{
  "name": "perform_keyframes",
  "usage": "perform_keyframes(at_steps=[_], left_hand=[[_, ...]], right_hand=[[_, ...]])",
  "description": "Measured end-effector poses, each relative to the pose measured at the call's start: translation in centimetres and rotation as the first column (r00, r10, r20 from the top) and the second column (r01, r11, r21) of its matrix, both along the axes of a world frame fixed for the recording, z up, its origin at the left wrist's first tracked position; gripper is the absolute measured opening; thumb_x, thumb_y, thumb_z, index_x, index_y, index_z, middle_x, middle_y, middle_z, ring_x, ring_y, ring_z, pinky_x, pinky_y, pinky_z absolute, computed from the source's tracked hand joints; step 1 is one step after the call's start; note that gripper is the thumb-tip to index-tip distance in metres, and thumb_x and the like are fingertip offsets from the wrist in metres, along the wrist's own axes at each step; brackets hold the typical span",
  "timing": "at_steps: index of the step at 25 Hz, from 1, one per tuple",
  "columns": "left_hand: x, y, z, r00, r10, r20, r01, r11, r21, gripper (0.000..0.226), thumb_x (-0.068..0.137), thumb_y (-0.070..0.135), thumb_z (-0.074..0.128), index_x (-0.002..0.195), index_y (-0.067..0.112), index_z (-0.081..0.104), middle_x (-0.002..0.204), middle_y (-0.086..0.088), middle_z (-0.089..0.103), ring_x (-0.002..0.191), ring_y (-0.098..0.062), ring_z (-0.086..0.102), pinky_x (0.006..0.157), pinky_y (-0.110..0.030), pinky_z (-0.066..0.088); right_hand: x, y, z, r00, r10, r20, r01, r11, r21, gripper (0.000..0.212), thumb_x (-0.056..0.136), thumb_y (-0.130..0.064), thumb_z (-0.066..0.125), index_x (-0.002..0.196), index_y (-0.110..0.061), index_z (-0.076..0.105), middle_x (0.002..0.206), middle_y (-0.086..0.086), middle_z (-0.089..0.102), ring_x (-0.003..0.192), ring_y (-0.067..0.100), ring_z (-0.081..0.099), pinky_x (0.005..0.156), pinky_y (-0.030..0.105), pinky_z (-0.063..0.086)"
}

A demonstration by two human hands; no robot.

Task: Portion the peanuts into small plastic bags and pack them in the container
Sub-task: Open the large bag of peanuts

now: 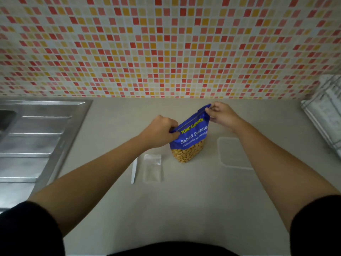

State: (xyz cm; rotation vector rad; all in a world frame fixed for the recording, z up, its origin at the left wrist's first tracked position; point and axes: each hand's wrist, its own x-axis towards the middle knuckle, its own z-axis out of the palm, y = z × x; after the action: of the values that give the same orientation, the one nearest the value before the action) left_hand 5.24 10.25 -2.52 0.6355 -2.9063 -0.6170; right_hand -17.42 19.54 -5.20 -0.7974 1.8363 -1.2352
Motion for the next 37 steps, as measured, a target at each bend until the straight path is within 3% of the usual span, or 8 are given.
perform_keyframes(at_steps=[2, 6, 8, 11, 15, 21, 29, 37], left_hand=[[0.1, 0.2, 0.0, 1.0, 0.014, 0.017, -0.014, 0.999, 0.042, 0.021, 0.086, 0.022, 0.061, 0.076, 0.003, 0.06, 0.069, -0.008, 0.063, 0.063, -0.022, 0.053, 0.059, -0.026, 0.039], [-0.9, 0.4, 0.6, 0.994, 0.105, -0.004, -0.097, 0.934, 0.344, 0.028, 0.087, 0.041, 0.06, 0.091, 0.014, 0.069, 0.077, 0.007, 0.066, 0.068, -0.002, 0.058, 0.066, -0.017, 0.045], [-1.8, 0.8, 0.8, 0.982, 0.189, -0.02, -0.146, 0.818, 0.556, 0.034, 0.089, 0.044, 0.057, 0.079, 0.013, 0.068, 0.071, 0.007, 0.066, 0.063, -0.003, 0.057, 0.068, -0.023, 0.046], [-2.9, 1.0, 0.7, 0.975, 0.223, 0.007, -0.165, 0.7, 0.695, 0.036, 0.09, 0.038, 0.057, 0.062, 0.016, 0.062, 0.058, 0.009, 0.062, 0.055, -0.003, 0.055, 0.067, -0.026, 0.045], [-3.5, 1.3, 0.3, 0.962, 0.27, 0.032, -0.188, 0.574, 0.797, 0.028, 0.089, 0.032, 0.06, 0.076, 0.009, 0.069, 0.077, -0.007, 0.069, 0.069, -0.013, 0.063, 0.07, -0.026, 0.051], [-4.3, 1.5, 0.3, 0.937, 0.339, 0.083, -0.223, 0.399, 0.89, 0.026, 0.087, 0.028, 0.064, 0.098, 0.006, 0.07, 0.095, -0.012, 0.073, 0.081, -0.02, 0.069, 0.072, -0.028, 0.055], [-6.3, 2.1, 1.2, 0.923, 0.351, 0.161, -0.324, 0.477, 0.817, 0.028, 0.087, 0.03, 0.063, 0.094, 0.003, 0.067, 0.086, -0.009, 0.071, 0.071, -0.017, 0.067, 0.064, -0.024, 0.052], [-5.3, 1.2, 2.2, 0.962, 0.163, 0.219, -0.27, 0.68, 0.682, 0.021, 0.088, 0.019, 0.06, 0.102, 0.003, 0.066, 0.091, -0.002, 0.072, 0.082, -0.011, 0.067, 0.082, -0.029, 0.054]], right_hand=[[0.2, 0.3, -0.1, 0.992, -0.014, -0.125, 0.017, 1.0, 0.024, 0.006, 0.092, -0.019, 0.057, 0.088, -0.014, 0.056, 0.091, 0.001, 0.062, 0.095, 0.019, 0.06, 0.081, 0.027, 0.051], [1.0, 2.1, 0.4, 0.879, -0.125, -0.461, 0.19, 0.977, 0.096, 0.047, 0.085, -0.045, 0.061, 0.111, -0.009, 0.05, 0.099, 0.001, 0.056, 0.089, 0.017, 0.057, 0.076, 0.028, 0.044], [1.6, 2.8, 0.7, 0.916, -0.09, -0.392, 0.169, 0.97, 0.174, 0.052, 0.082, -0.058, 0.056, 0.101, -0.01, 0.053, 0.089, 0.002, 0.063, 0.081, 0.018, 0.062, 0.072, 0.029, 0.049], [2.1, 2.4, 1.4, 0.987, -0.047, -0.151, 0.081, 0.971, 0.226, 0.052, 0.083, -0.059, 0.055, 0.088, -0.008, 0.061, 0.075, 0.0, 0.064, 0.069, 0.012, 0.064, 0.065, 0.024, 0.053], [2.2, 2.6, 1.4, 0.997, -0.026, 0.079, 0.014, 0.989, 0.151, 0.031, 0.088, -0.042, 0.059, 0.083, -0.012, 0.062, 0.076, 0.0, 0.06, 0.068, 0.009, 0.059, 0.062, 0.02, 0.05], [2.3, 2.9, 1.8, 0.99, 0.034, 0.135, -0.048, 0.994, 0.101, 0.018, 0.089, -0.03, 0.061, 0.092, -0.012, 0.065, 0.083, 0.0, 0.068, 0.073, 0.008, 0.065, 0.064, 0.018, 0.054], [2.5, 3.4, 1.9, 0.979, 0.051, 0.197, -0.064, 0.996, 0.063, 0.007, 0.09, -0.019, 0.06, 0.088, -0.013, 0.063, 0.085, 0.001, 0.067, 0.077, 0.007, 0.064, 0.062, 0.013, 0.054], [4.1, 2.9, 2.2, 0.992, -0.115, 0.059, 0.105, 0.982, 0.16, 0.02, 0.084, -0.03, 0.062, 0.082, -0.011, 0.067, 0.079, 0.004, 0.071, 0.072, 0.012, 0.069, 0.064, 0.023, 0.055]])
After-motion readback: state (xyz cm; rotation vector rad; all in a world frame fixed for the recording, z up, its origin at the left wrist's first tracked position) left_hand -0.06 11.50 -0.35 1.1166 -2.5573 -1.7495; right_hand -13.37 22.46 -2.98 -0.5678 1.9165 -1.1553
